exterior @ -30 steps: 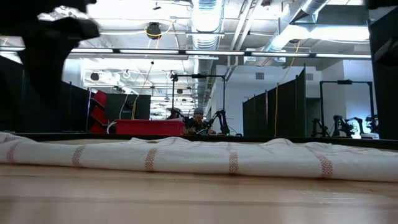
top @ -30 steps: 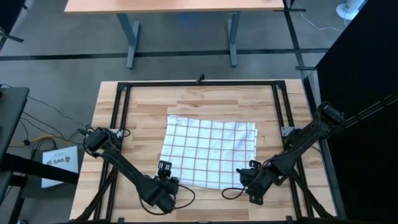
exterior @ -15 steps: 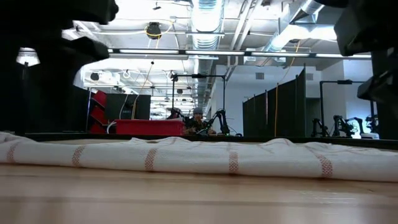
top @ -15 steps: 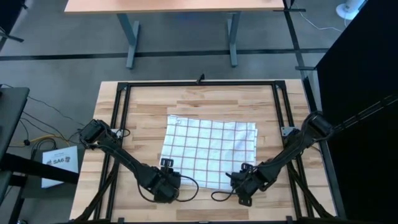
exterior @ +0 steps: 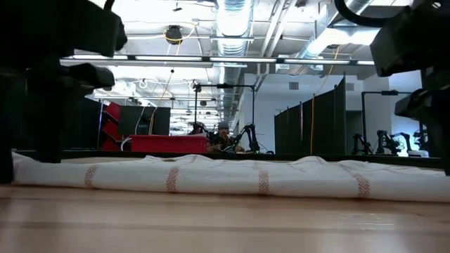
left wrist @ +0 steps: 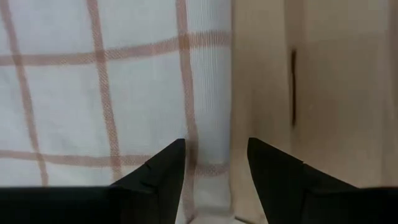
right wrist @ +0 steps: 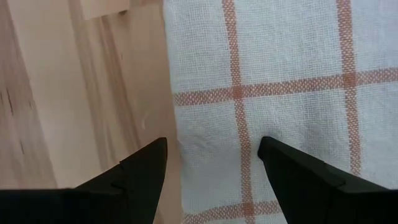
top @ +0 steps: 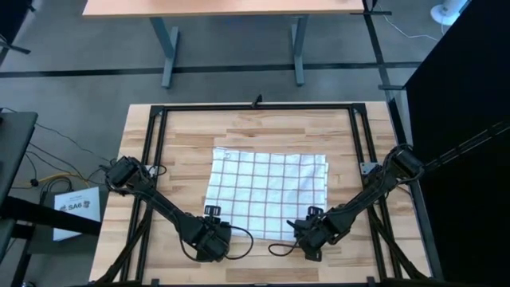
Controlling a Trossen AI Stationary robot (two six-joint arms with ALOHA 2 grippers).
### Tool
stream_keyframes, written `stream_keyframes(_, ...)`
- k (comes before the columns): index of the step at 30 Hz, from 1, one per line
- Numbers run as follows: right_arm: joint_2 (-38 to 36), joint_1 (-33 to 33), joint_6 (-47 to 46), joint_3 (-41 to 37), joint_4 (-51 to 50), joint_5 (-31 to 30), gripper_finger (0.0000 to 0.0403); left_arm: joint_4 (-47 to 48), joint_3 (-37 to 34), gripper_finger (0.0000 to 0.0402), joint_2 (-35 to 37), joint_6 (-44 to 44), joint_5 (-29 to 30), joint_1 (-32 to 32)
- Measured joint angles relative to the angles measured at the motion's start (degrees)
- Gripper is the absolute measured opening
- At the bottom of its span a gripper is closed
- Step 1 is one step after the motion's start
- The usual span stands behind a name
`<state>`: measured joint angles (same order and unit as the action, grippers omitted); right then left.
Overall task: Roll towel
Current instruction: Fold the white patterned towel
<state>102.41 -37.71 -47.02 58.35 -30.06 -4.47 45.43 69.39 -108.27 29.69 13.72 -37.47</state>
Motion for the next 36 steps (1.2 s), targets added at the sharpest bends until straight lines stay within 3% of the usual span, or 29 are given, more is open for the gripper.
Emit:
stream_keyframes(15, -0.02, -0.05, 2.09, -0.4, -1.21, -0.04, 0.0249, -2.8, -2.95, 0.0159, -0.33, 1.42, 4.04, -0.13)
stream_keyframes(19, -0.02, -0.07, 1.99, -0.44, -1.47, -0.04, 0.0242, -3.17, -2.95, 0.0134, -0.39, 1.4, 4.26, -0.13)
stream_keyframes(22, -0.02, -0.07, 0.72, -0.44, -2.88, -0.06, 0.0209, -3.27, -3.03, 0.0083, -0.51, 1.41, 4.63, -0.11)
stream_keyframes(26, -0.02, -0.26, 0.44, -0.5, -3.52, -0.37, 0.0127, -3.44, -3.09, 0.0011, -0.63, 1.99, 5.61, -0.04)
stream_keyframes(31, -0.02, -0.9, 0.37, -0.5, -3.11, -0.01, 0.0016, -3.01, -3.09, 0.0002, -0.63, 5.91, 5.72, -0.02)
stream_keyframes(36, 0.0, -1.58, -0.98, -0.5, -2.85, -0.04, 0.0003, -2.89, -3.1, 0.0, -0.63, 8.77, 5.81, -0.38)
